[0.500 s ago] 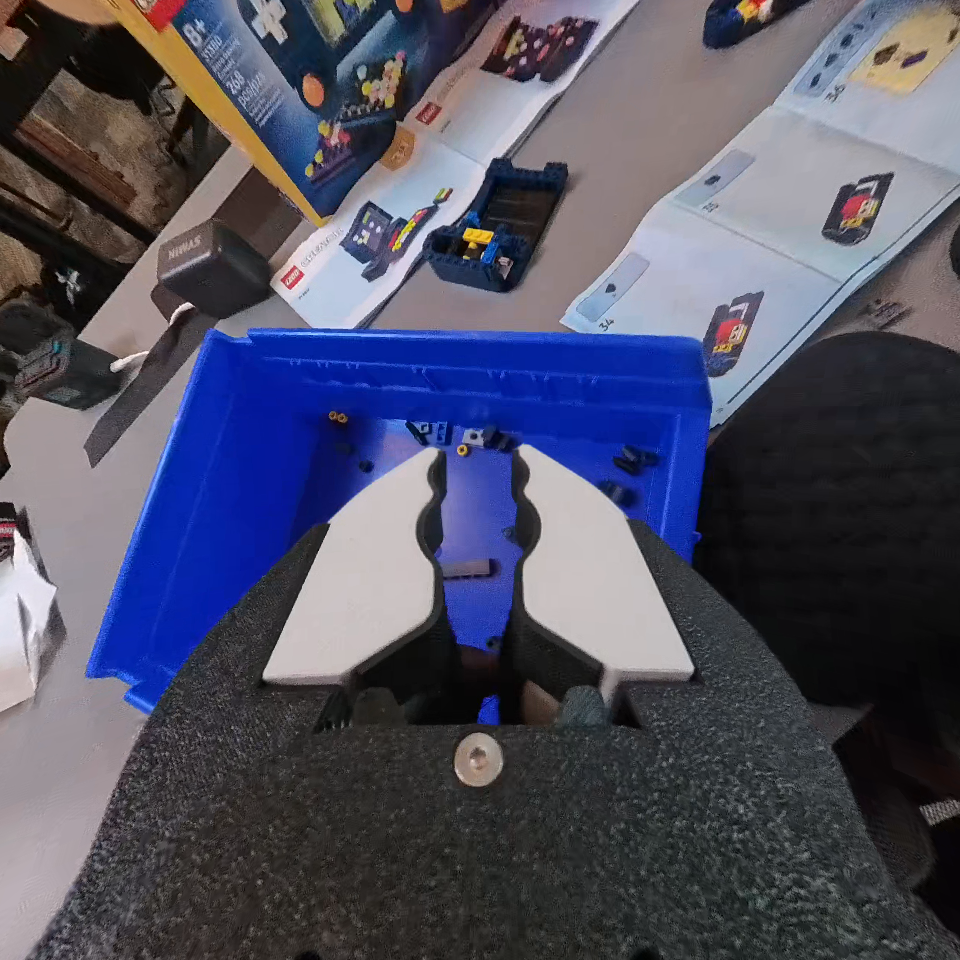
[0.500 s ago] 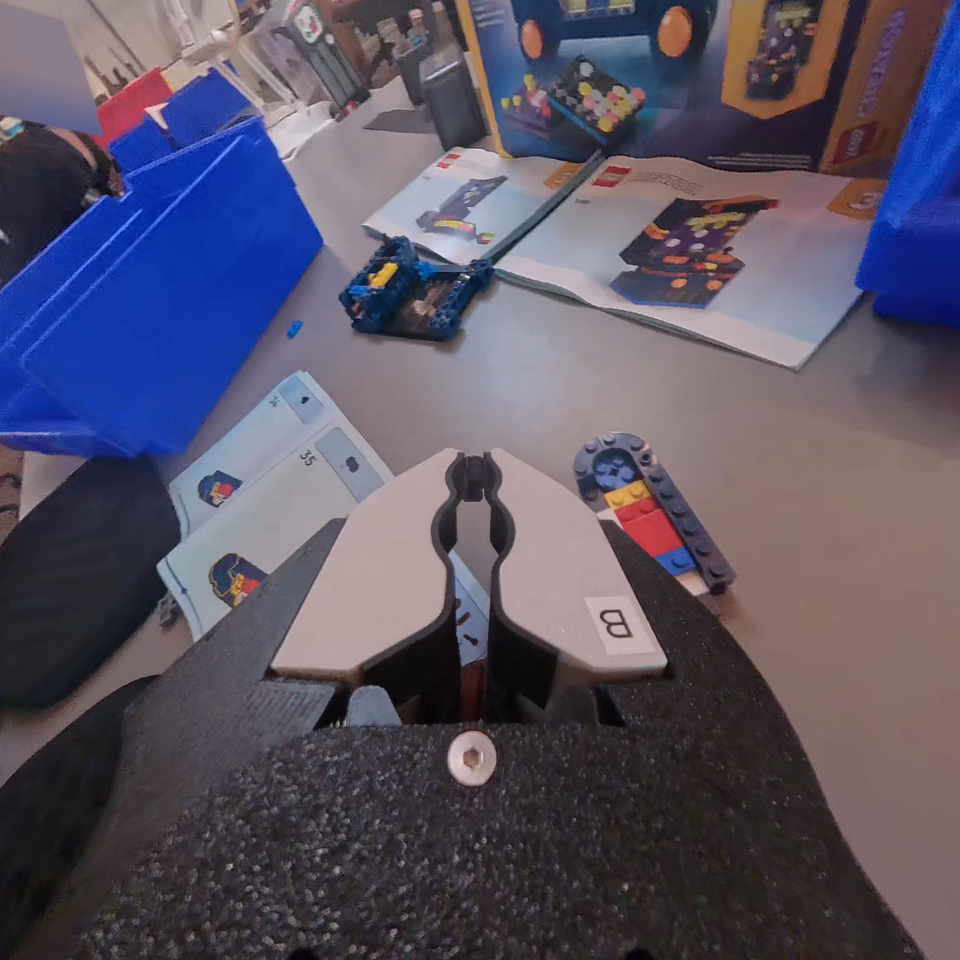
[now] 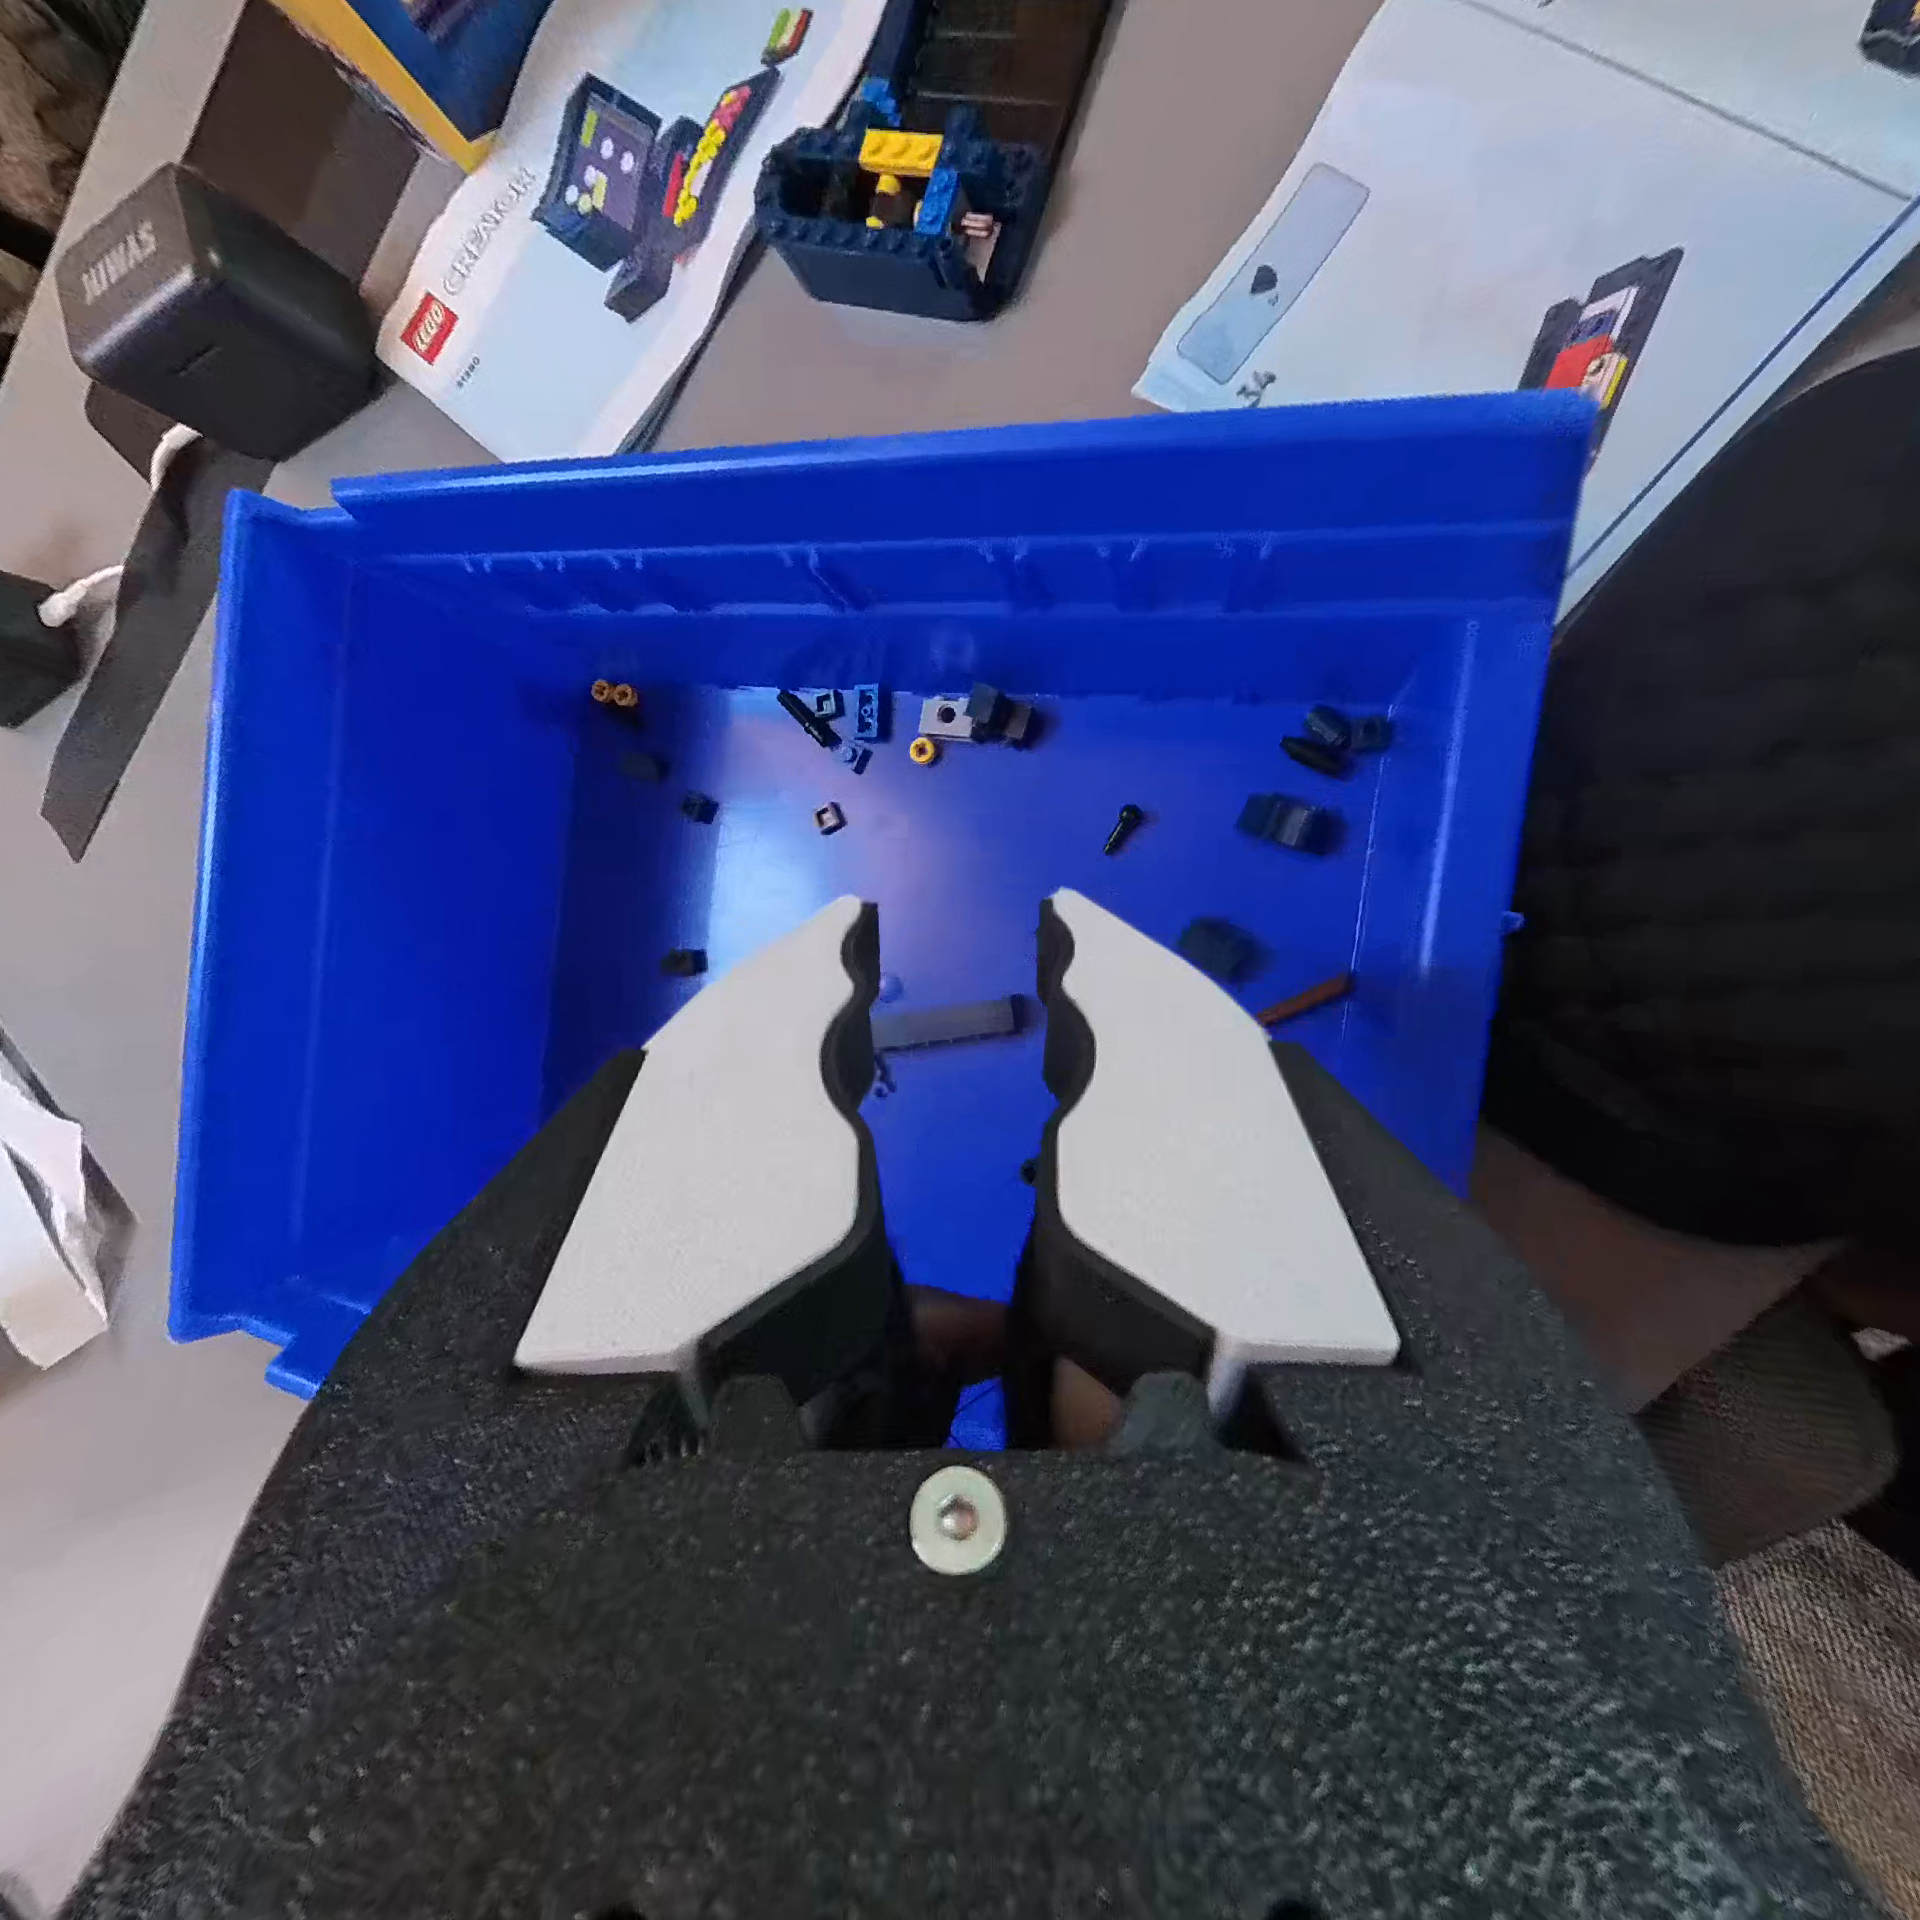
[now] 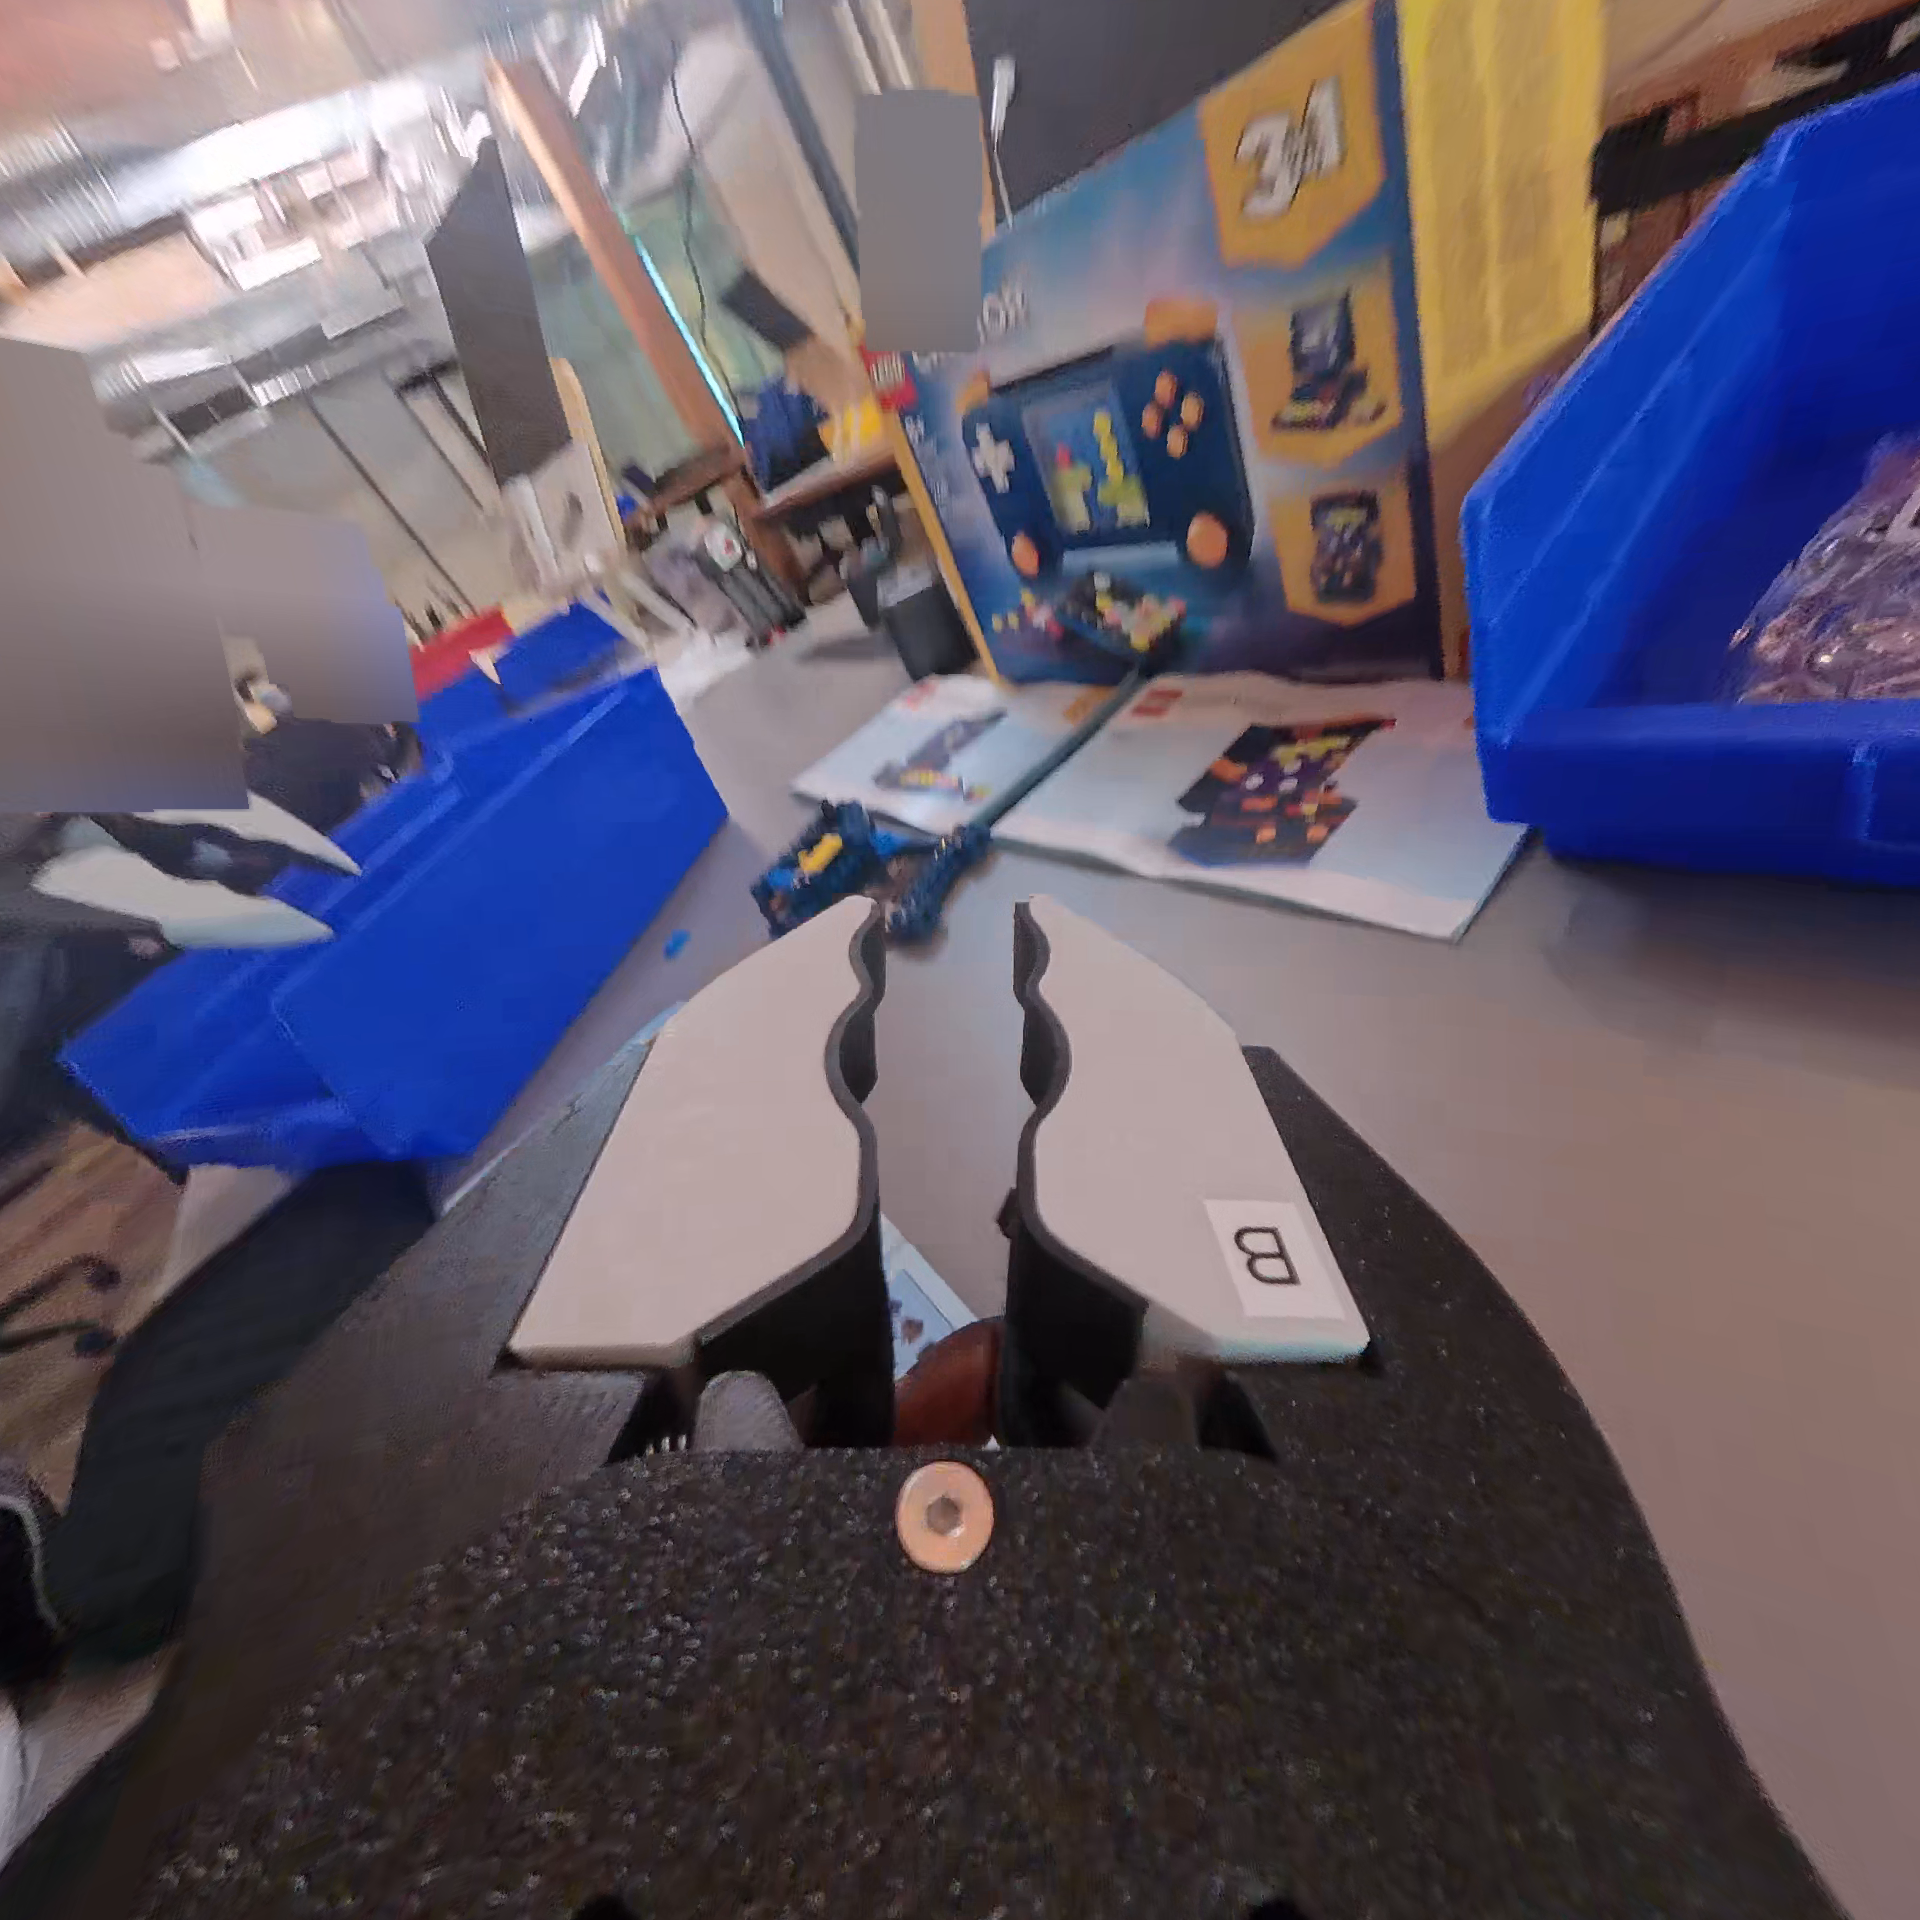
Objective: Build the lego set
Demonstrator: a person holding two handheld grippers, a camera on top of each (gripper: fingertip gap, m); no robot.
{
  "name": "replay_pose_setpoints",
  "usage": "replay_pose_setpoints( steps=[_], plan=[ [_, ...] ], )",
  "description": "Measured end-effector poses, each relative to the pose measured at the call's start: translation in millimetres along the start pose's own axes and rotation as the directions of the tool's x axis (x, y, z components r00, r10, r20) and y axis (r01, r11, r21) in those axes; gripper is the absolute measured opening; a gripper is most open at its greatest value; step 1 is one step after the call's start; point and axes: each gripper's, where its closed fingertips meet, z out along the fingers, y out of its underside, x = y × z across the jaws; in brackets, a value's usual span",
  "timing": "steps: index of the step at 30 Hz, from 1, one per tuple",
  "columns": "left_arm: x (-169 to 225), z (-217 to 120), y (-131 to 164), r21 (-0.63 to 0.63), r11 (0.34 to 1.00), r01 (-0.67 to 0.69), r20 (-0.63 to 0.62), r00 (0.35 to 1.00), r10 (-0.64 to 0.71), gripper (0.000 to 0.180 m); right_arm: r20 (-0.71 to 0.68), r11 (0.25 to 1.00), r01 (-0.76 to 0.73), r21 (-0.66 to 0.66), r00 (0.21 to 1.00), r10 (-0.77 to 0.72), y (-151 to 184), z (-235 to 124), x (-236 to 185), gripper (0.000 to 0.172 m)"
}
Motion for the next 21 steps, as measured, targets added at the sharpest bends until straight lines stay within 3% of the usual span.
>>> replay_pose_setpoints(
  steps=[4, 7, 9, 11, 14, 15, 19, 21],
  plan=[
    [-27, 3, -2, 0.041, 0.999, 0.015, 0.059, 0.998, -0.017, 0.042, 0.024, 0.996, -0.044, 0.076, 0.999, 0.042, -10, -3, -3, 0.023],
    [-63, -9, -33, 0.318, 0.948, 0.008, 0.203, 0.976, -0.077, 0.055, 0.029, 0.997, -0.056, 0.052, 0.998, 0.055, -4, -1, -3, 0.023],
    [-83, -24, -51, 0.500, 0.861, 0.087, 0.213, 0.952, -0.220, 0.054, 0.017, 0.999, -0.041, 0.026, 0.999, 0.041, 1, 2, -2, 0.024],
    [-99, -38, -61, 0.636, 0.741, 0.215, 0.146, 0.910, -0.389, 0.049, 0.009, 1.000, -0.022, 0.006, 1.000, 0.022, 5, 4, -2, 0.024],
    [-108, -57, -71, 0.773, 0.537, 0.337, -0.010, 0.853, -0.522, 0.049, -0.003, 1.000, -0.002, -0.022, 1.000, 0.002, 11, 7, -2, 0.025],
    [-108, -59, -71, 0.787, 0.505, 0.355, -0.038, 0.844, -0.535, 0.049, -0.006, 1.000, 0.003, -0.030, 1.000, -0.003, 12, 7, -1, 0.025],
    [-103, -53, -61, 0.760, 0.529, 0.377, -0.047, 0.844, -0.534, 0.051, -0.011, 0.999, 0.003, -0.042, 1.000, -0.003, 16, 9, 0, 0.025],
    [-89, -46, -62, 0.735, 0.571, 0.366, -0.075, 0.880, -0.468, 0.047, -0.012, 0.999, -0.001, -0.047, 1.000, 0.000, 17, 9, 1, 0.025]
  ],
)
